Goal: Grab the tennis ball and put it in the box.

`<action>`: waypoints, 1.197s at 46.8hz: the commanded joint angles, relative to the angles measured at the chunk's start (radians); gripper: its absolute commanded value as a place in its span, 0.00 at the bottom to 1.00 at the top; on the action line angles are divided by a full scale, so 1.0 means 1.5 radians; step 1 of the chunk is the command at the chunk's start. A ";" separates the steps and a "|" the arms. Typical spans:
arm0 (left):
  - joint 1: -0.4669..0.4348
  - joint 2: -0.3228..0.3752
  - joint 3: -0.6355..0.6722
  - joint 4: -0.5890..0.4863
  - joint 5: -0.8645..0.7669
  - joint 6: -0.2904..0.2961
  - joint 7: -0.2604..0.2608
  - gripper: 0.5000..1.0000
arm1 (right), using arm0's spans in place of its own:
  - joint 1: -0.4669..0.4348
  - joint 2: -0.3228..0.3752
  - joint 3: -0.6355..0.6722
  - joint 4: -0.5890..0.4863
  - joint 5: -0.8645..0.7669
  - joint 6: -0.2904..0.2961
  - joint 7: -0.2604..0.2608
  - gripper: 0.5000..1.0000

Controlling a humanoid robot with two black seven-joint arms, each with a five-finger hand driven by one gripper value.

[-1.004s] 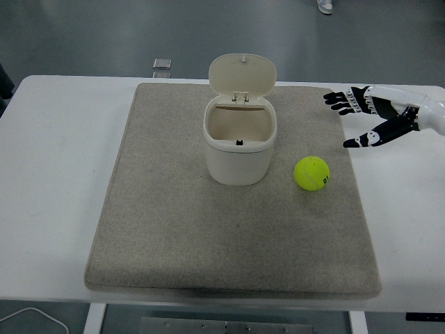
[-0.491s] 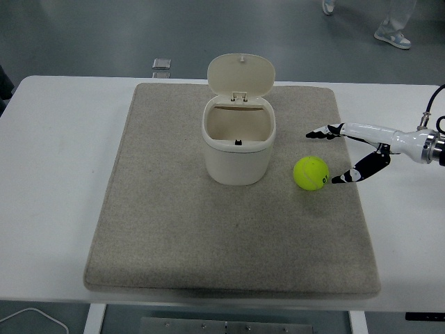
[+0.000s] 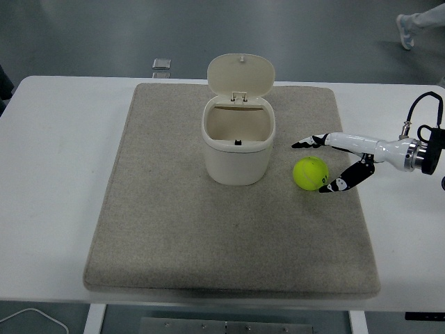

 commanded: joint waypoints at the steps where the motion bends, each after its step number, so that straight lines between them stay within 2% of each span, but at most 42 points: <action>1: 0.000 0.000 0.000 0.000 0.000 0.001 0.000 0.98 | -0.001 0.000 0.000 -0.004 -0.001 -0.001 0.000 0.86; 8: 0.000 0.000 0.000 0.000 0.000 0.001 0.000 0.98 | -0.005 0.000 0.000 -0.007 -0.017 -0.001 0.000 0.85; 15: 0.000 0.000 0.000 0.000 -0.001 0.000 0.000 0.98 | -0.011 0.000 0.000 -0.008 -0.027 -0.015 0.000 0.79; 27: 0.000 0.000 0.000 0.000 -0.001 0.000 0.000 0.98 | -0.012 0.005 -0.001 -0.008 -0.030 -0.022 0.000 0.61; 39: 0.000 0.000 0.000 0.000 0.000 0.000 0.000 0.98 | -0.012 0.011 -0.001 -0.009 -0.040 -0.022 0.000 0.56; 44: 0.000 0.000 0.000 0.000 -0.001 0.001 0.000 0.98 | -0.012 0.011 -0.001 -0.009 -0.041 -0.022 0.000 0.51; 48: 0.000 0.000 0.000 0.000 -0.001 0.000 0.000 0.98 | -0.009 0.010 -0.001 -0.009 -0.041 -0.021 0.000 0.41; 56: 0.000 0.000 0.000 0.000 0.000 0.000 0.000 0.98 | -0.002 0.004 0.000 -0.008 -0.039 -0.013 0.001 0.15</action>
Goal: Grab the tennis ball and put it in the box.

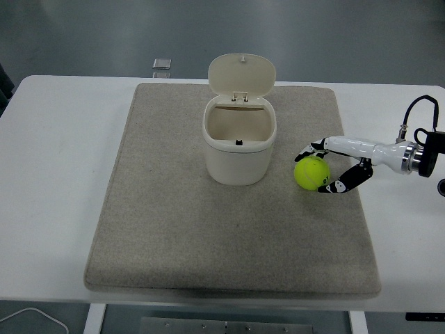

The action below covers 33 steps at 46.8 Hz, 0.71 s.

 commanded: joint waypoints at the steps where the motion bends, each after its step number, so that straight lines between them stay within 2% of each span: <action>1: 0.000 0.000 0.000 0.000 0.001 0.001 0.000 0.98 | 0.003 -0.003 0.001 0.001 0.002 0.005 0.002 0.13; 6: 0.000 0.000 0.000 0.000 0.001 0.000 0.000 0.98 | 0.017 -0.009 0.003 0.002 0.009 0.031 0.013 0.02; 8: 0.000 0.000 0.000 0.000 0.001 0.000 0.000 0.98 | 0.024 -0.016 0.005 0.004 0.011 0.046 0.020 0.00; 14: 0.000 0.000 0.000 0.000 0.001 0.000 0.000 0.98 | 0.043 -0.052 0.012 0.015 0.021 0.084 0.047 0.00; 21: 0.000 0.000 0.000 0.000 0.001 0.001 0.000 0.98 | 0.088 -0.097 0.012 0.033 0.080 0.126 0.073 0.00; 26: 0.000 0.000 0.000 0.000 0.001 0.000 0.000 0.98 | 0.121 -0.120 0.013 0.050 0.113 0.164 0.074 0.00; 33: 0.000 0.000 0.000 0.000 0.001 0.001 0.000 0.98 | 0.141 -0.116 0.018 0.073 0.132 0.169 0.066 0.00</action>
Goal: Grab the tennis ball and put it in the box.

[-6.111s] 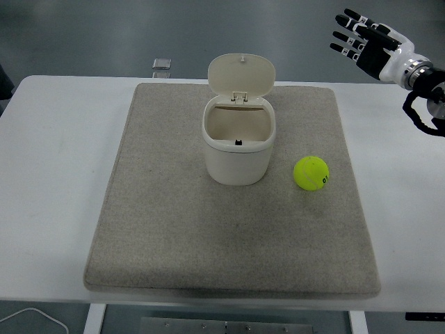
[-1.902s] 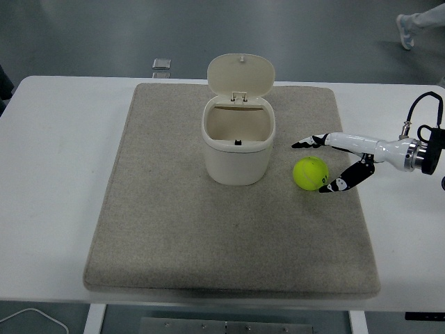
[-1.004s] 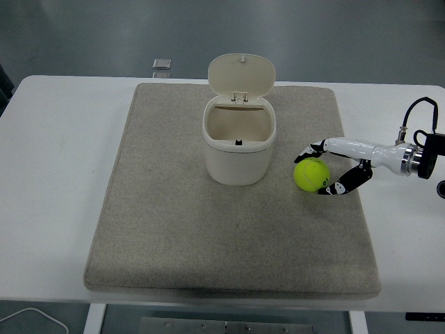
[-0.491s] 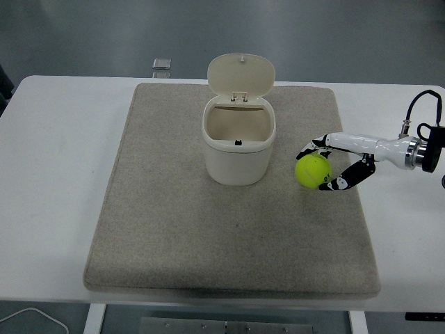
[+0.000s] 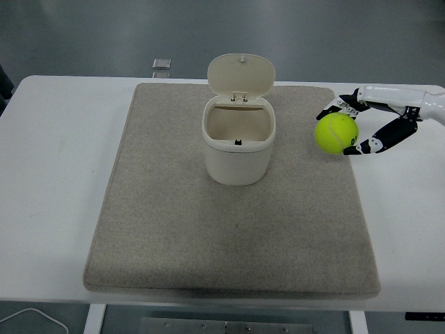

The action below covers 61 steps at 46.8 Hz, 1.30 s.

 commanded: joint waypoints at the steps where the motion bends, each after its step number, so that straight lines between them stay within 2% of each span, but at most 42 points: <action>1: 0.000 0.000 0.000 0.000 -0.001 0.001 0.000 0.98 | 0.005 0.007 0.002 0.010 0.003 0.000 -0.005 0.00; 8: 0.000 0.000 0.000 0.000 -0.001 0.001 0.000 0.98 | 0.006 0.030 0.026 0.011 0.006 0.004 -0.011 0.00; 18: 0.000 0.000 0.000 0.000 0.000 0.000 0.000 0.98 | 0.006 0.062 0.065 0.013 0.015 0.012 -0.037 0.00; 40: 0.000 0.000 0.000 0.000 0.000 0.000 0.000 0.98 | 0.006 0.143 0.110 0.014 0.015 0.001 -0.134 0.00; 53: 0.000 0.000 0.000 0.000 0.000 0.000 0.000 0.98 | 0.006 0.174 0.110 0.011 0.014 -0.029 -0.183 0.00; 61: 0.000 0.000 0.000 0.000 0.000 0.001 0.000 0.98 | 0.006 0.190 0.110 0.011 0.014 -0.045 -0.197 0.07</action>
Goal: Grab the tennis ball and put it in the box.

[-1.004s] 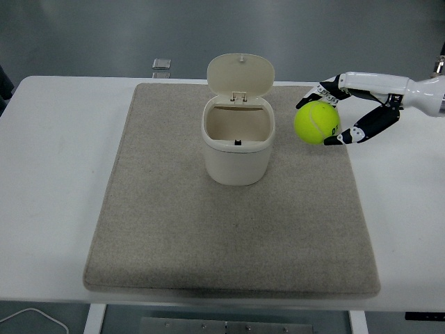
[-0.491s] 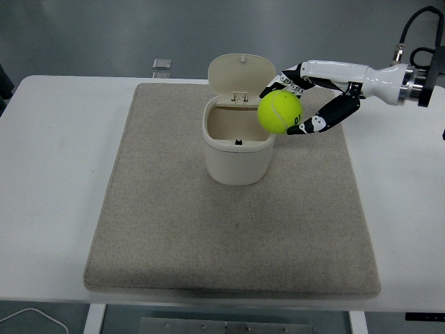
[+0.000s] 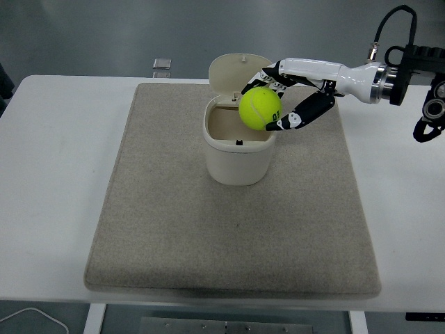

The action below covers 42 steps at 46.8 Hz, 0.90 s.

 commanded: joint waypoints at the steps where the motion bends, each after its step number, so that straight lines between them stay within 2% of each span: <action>1: 0.000 0.000 0.000 0.000 0.000 0.000 0.000 0.98 | 0.000 0.008 0.000 0.000 0.000 -0.011 -0.009 0.08; 24: 0.000 0.000 0.000 0.000 0.000 0.000 0.000 0.98 | -0.003 0.011 -0.001 0.001 0.000 -0.036 -0.017 0.50; 42: 0.000 0.000 0.000 0.000 -0.001 -0.001 0.000 0.98 | -0.007 0.017 -0.005 0.001 -0.001 -0.039 -0.017 0.63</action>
